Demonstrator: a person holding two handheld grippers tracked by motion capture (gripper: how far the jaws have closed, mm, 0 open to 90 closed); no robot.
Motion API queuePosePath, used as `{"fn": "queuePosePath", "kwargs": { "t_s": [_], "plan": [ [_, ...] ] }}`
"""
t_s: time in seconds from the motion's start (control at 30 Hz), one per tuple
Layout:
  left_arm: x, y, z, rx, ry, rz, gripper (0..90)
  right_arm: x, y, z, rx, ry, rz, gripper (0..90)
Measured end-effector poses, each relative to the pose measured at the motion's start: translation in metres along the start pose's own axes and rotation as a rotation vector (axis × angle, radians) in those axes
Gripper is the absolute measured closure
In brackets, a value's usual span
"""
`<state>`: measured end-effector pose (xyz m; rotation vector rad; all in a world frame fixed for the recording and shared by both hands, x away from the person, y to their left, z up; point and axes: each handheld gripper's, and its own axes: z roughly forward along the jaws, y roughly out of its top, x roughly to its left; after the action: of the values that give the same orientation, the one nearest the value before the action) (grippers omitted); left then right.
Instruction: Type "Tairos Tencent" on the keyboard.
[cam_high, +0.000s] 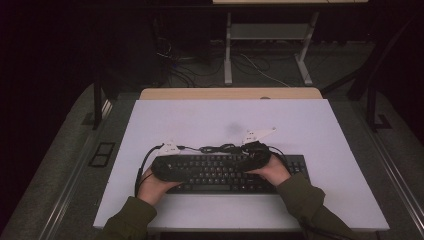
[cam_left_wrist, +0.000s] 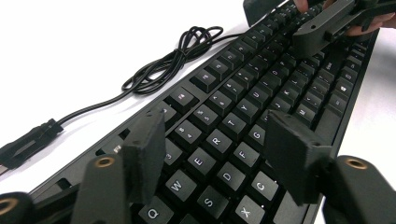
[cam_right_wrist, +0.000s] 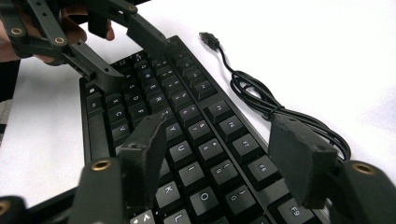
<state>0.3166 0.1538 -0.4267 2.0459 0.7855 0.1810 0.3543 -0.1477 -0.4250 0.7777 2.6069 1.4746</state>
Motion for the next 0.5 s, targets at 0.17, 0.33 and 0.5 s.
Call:
{"fn": "queuePosePath", "kwargs": {
  "t_s": [0.17, 0.33, 0.5],
  "plan": [
    [0.0007, -0.0027, -0.0003, -0.004, 0.0, -0.003, 27.4, 0.0001, -0.0015, -0.002, 0.011, 0.004, -0.001, 46.3],
    [0.0014, -0.0055, 0.0, 0.003, 0.011, -0.007, 18.8, 0.0005, -0.003, -0.0039, 0.023, 0.013, -0.002, 58.0],
    [0.001, -0.0066, 0.0003, -0.001, 0.012, -0.011, 15.1, 0.0014, -0.0044, -0.0034, 0.05, 0.016, -0.013, 72.6]
  ]
}}
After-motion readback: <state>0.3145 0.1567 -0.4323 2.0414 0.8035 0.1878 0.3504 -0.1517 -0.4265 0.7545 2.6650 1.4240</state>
